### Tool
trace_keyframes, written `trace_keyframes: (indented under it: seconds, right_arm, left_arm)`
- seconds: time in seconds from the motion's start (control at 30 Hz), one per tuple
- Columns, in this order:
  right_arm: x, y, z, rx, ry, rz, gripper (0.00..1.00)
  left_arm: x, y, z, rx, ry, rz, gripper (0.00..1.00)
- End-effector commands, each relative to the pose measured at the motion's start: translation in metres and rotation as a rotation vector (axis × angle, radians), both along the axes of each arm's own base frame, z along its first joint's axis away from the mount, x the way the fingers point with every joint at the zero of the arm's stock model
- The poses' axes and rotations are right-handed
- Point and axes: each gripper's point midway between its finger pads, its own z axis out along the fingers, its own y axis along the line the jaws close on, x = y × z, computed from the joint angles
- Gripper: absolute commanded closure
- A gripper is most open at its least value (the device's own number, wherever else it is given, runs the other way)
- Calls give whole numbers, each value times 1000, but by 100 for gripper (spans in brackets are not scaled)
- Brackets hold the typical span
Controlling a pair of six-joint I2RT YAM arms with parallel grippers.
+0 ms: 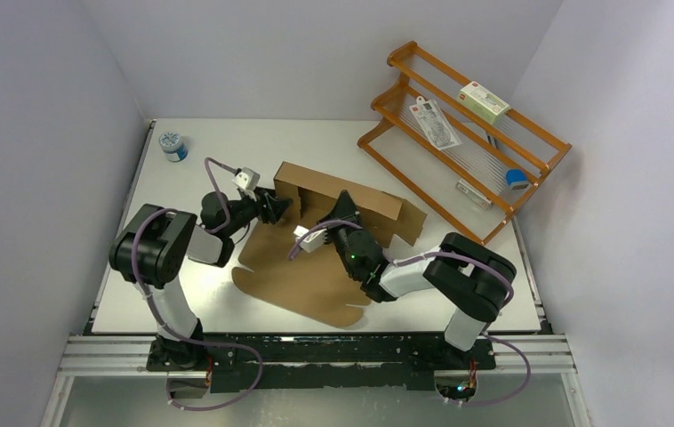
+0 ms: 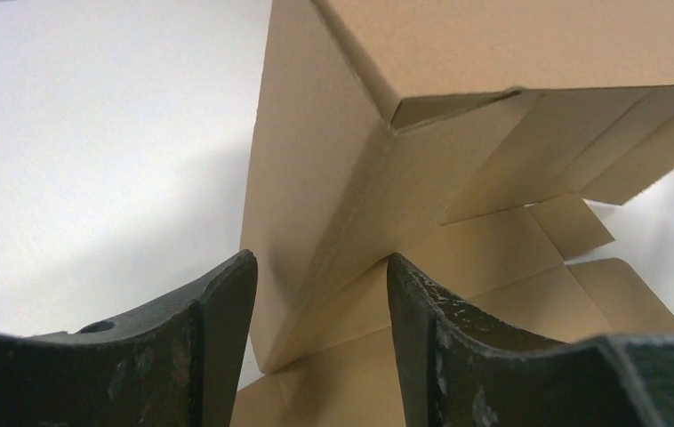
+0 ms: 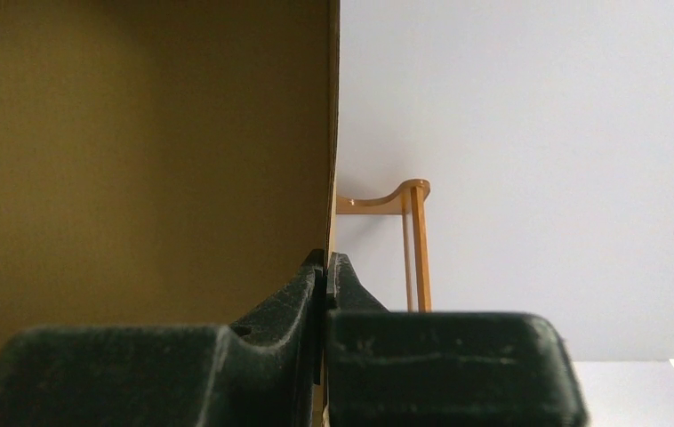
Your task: Fold the paper box
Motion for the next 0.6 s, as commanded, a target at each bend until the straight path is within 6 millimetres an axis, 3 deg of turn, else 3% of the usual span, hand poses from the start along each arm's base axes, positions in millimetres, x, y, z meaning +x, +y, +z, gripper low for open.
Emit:
trace_keyframes:
  seconds: [0.0, 0.33, 0.57]
  right_arm:
    - [-6, 18, -16, -29, 86, 76, 100]
    - [-4, 27, -20, -26, 147, 108, 100]
    - [-5, 31, -22, -21, 218, 124, 100]
  left_arm:
    - [21, 3, 27, -26, -147, 70, 39]
    - [41, 4, 34, -83, -242, 112, 38]
    - [53, 7, 35, -136, -274, 155, 49]
